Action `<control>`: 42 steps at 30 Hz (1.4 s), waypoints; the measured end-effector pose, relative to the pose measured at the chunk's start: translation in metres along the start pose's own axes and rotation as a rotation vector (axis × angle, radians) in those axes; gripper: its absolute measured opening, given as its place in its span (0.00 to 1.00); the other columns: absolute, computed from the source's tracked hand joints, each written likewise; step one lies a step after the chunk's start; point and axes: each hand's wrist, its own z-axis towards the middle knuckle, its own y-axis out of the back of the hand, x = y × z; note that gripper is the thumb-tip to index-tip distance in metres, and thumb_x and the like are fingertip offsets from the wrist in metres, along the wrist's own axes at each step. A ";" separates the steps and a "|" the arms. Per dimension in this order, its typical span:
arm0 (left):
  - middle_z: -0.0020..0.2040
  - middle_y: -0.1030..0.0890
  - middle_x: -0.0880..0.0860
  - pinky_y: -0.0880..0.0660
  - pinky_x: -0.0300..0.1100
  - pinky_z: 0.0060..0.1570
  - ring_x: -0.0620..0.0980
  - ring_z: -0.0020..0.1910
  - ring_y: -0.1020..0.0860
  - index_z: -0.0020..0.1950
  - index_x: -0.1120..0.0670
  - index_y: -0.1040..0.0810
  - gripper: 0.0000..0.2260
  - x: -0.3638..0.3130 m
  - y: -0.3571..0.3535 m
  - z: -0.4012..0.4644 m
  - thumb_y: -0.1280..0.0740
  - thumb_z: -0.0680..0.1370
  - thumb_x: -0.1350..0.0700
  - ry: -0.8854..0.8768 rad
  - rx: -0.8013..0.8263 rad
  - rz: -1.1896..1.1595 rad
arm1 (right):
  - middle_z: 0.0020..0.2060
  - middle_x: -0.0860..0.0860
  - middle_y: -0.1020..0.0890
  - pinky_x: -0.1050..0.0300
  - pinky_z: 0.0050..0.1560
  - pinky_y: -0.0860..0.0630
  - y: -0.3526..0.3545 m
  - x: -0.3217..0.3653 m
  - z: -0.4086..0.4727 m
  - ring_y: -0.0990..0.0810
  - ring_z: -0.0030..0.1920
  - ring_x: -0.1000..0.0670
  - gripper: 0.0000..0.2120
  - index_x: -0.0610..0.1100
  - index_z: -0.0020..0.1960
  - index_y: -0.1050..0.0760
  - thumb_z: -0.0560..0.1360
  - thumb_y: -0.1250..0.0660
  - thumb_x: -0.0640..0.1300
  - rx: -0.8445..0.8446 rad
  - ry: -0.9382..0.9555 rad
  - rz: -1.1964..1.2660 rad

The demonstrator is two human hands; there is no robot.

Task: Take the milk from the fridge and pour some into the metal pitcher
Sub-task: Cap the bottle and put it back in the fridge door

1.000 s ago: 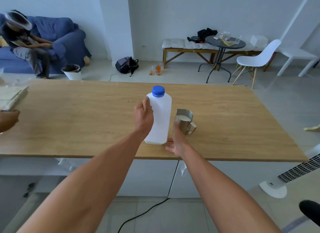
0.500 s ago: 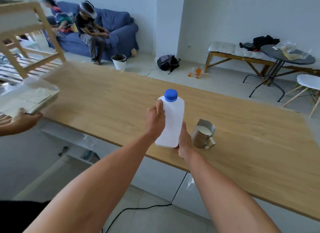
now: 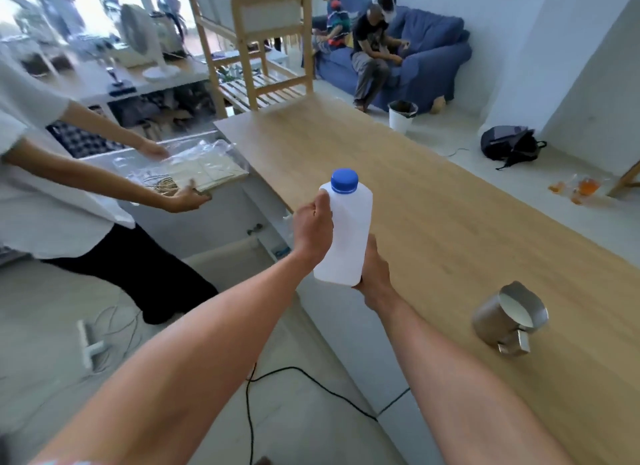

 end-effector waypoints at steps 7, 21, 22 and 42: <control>0.23 0.35 0.45 0.35 0.50 0.36 0.52 0.28 0.36 0.21 0.47 0.34 0.24 0.009 0.130 -0.001 0.43 0.77 0.41 -0.049 -0.312 -0.002 | 0.49 0.49 0.13 0.42 0.49 0.16 -0.122 -0.008 -0.027 0.15 0.47 0.45 0.20 0.55 0.54 0.18 0.81 0.41 0.67 0.269 0.046 -0.165; 0.24 0.36 0.47 0.37 0.48 0.35 0.51 0.29 0.36 0.24 0.51 0.39 0.26 0.020 0.458 -0.115 0.43 0.79 0.43 -0.025 -0.884 0.084 | 0.48 0.44 0.12 0.40 0.56 0.17 -0.404 -0.097 -0.199 0.14 0.50 0.41 0.31 0.44 0.54 0.16 0.73 0.37 0.70 0.738 -0.095 -0.300; 0.24 0.36 0.47 0.37 0.47 0.34 0.51 0.29 0.36 0.24 0.51 0.40 0.25 0.021 0.478 -0.128 0.43 0.80 0.43 -0.027 -0.919 0.099 | 0.46 0.45 0.12 0.42 0.53 0.17 -0.420 -0.105 -0.216 0.13 0.48 0.41 0.31 0.45 0.52 0.16 0.72 0.37 0.71 0.771 -0.095 -0.315; 0.38 0.19 0.65 0.29 0.44 0.37 0.62 0.37 0.19 0.37 0.64 0.28 0.24 0.029 0.725 -0.341 0.45 0.87 0.50 0.077 -1.577 0.156 | 0.51 0.44 0.14 0.40 0.52 0.16 -0.632 -0.230 -0.462 0.13 0.48 0.43 0.31 0.45 0.59 0.20 0.81 0.45 0.70 1.429 -0.109 -0.690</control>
